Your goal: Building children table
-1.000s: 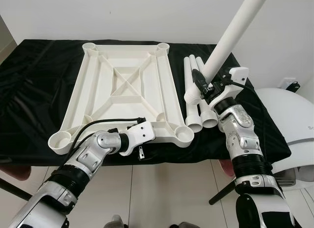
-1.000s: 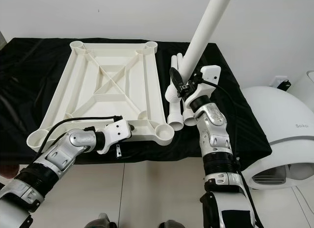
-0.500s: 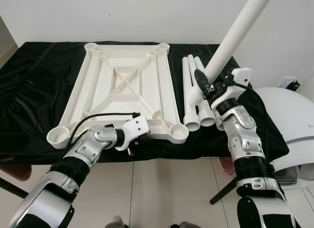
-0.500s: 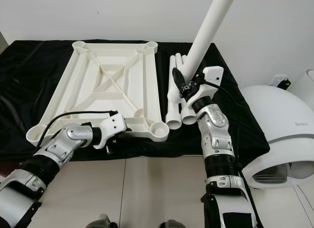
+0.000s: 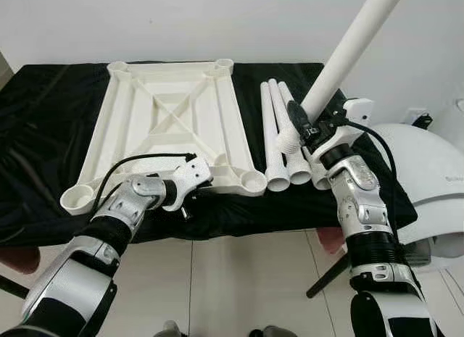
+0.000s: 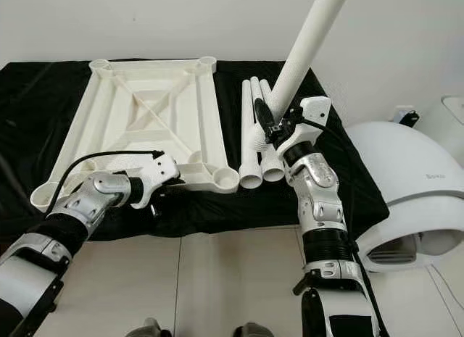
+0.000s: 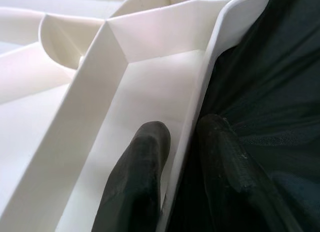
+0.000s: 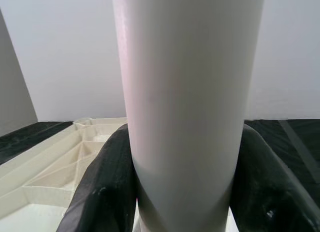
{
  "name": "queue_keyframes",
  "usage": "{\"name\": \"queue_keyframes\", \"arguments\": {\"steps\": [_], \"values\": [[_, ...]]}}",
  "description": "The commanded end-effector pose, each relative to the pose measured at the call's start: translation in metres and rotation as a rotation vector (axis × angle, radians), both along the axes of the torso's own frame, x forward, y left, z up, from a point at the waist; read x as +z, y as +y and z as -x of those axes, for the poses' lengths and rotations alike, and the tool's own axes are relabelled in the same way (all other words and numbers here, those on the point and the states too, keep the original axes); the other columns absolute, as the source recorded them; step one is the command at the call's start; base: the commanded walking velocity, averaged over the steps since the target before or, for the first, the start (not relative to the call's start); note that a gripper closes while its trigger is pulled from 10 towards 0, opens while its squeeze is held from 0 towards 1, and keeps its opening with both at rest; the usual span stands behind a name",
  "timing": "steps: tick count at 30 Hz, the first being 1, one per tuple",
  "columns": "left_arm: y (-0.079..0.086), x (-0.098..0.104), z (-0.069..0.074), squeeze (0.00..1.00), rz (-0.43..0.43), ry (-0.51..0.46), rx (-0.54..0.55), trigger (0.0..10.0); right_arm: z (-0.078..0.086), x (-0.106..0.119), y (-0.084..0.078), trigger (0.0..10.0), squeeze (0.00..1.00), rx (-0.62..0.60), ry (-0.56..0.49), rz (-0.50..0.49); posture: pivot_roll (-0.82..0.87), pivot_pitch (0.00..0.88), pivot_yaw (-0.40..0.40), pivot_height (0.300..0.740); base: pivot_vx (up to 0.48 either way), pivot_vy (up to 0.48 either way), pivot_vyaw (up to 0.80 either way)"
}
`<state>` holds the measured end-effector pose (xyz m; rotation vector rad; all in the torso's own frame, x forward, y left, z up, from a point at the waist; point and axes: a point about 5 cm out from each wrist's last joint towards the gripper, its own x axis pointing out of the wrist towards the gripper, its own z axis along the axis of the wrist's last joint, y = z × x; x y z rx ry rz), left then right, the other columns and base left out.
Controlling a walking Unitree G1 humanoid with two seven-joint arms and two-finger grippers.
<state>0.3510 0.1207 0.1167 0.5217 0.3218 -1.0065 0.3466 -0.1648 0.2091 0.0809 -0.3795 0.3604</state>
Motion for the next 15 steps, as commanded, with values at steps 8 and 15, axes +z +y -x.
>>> {"name": "queue_keyframes", "arguments": {"steps": [8,15], "values": [[0.017,0.038,-0.009,0.0,0.156,-0.149,0.192,10.0,0.001,-0.001,0.002,10.0,0.0,0.018,0.004,0.017,0.0,0.001,0.026,0.74,0.0,0.0,0.0],[0.013,0.049,-0.006,1.0,0.219,-0.132,0.134,10.0,-0.001,0.0,0.004,10.0,0.0,0.026,0.006,0.028,0.01,0.003,0.021,0.74,0.0,0.0,0.0]]}}
